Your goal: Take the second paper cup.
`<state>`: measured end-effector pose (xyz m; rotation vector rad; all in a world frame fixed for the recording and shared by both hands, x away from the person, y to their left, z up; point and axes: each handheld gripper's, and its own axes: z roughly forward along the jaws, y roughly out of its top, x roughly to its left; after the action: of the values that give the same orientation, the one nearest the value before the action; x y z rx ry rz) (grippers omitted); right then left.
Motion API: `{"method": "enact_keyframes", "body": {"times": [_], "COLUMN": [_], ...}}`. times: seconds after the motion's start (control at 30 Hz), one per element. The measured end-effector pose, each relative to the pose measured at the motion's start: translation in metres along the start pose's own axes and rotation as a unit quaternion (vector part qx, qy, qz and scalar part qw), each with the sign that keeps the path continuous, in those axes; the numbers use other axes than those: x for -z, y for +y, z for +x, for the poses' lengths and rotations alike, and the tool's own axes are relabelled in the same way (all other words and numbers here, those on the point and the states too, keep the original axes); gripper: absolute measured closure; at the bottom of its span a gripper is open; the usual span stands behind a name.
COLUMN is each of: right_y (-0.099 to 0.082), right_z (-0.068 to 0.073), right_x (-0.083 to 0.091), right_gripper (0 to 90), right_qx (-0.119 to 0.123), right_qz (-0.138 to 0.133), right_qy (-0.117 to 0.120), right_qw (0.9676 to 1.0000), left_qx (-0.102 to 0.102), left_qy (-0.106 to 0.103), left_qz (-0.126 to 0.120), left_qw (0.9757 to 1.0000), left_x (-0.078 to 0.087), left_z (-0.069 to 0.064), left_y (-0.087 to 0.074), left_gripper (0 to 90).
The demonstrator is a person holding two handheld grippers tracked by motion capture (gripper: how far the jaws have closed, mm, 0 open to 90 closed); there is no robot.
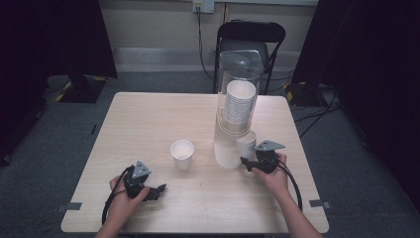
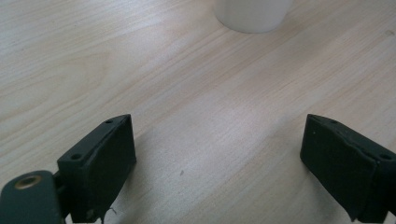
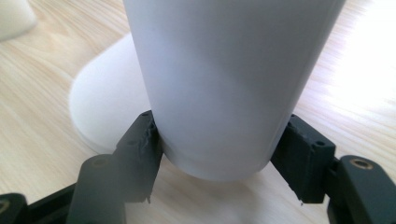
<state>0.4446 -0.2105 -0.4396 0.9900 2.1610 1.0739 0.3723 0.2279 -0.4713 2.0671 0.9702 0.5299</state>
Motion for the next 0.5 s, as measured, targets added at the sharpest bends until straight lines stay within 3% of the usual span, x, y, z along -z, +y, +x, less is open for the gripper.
{"method": "enact_keyframes", "body": {"times": [0.5], "right_y": [-0.009], "right_z": [-0.019], "right_x": [0.002], "right_gripper": [36.5], "right_qx": [-0.031], "right_qz": [0.016], "right_qy": [-0.021], "right_qw": [0.9992], "left_qx": [0.002], "left_qy": [-0.001], "left_qz": [0.0], "left_qw": [1.0], "left_x": [0.0], "left_z": [0.0], "left_y": [0.0], "left_gripper": [9.8]}}
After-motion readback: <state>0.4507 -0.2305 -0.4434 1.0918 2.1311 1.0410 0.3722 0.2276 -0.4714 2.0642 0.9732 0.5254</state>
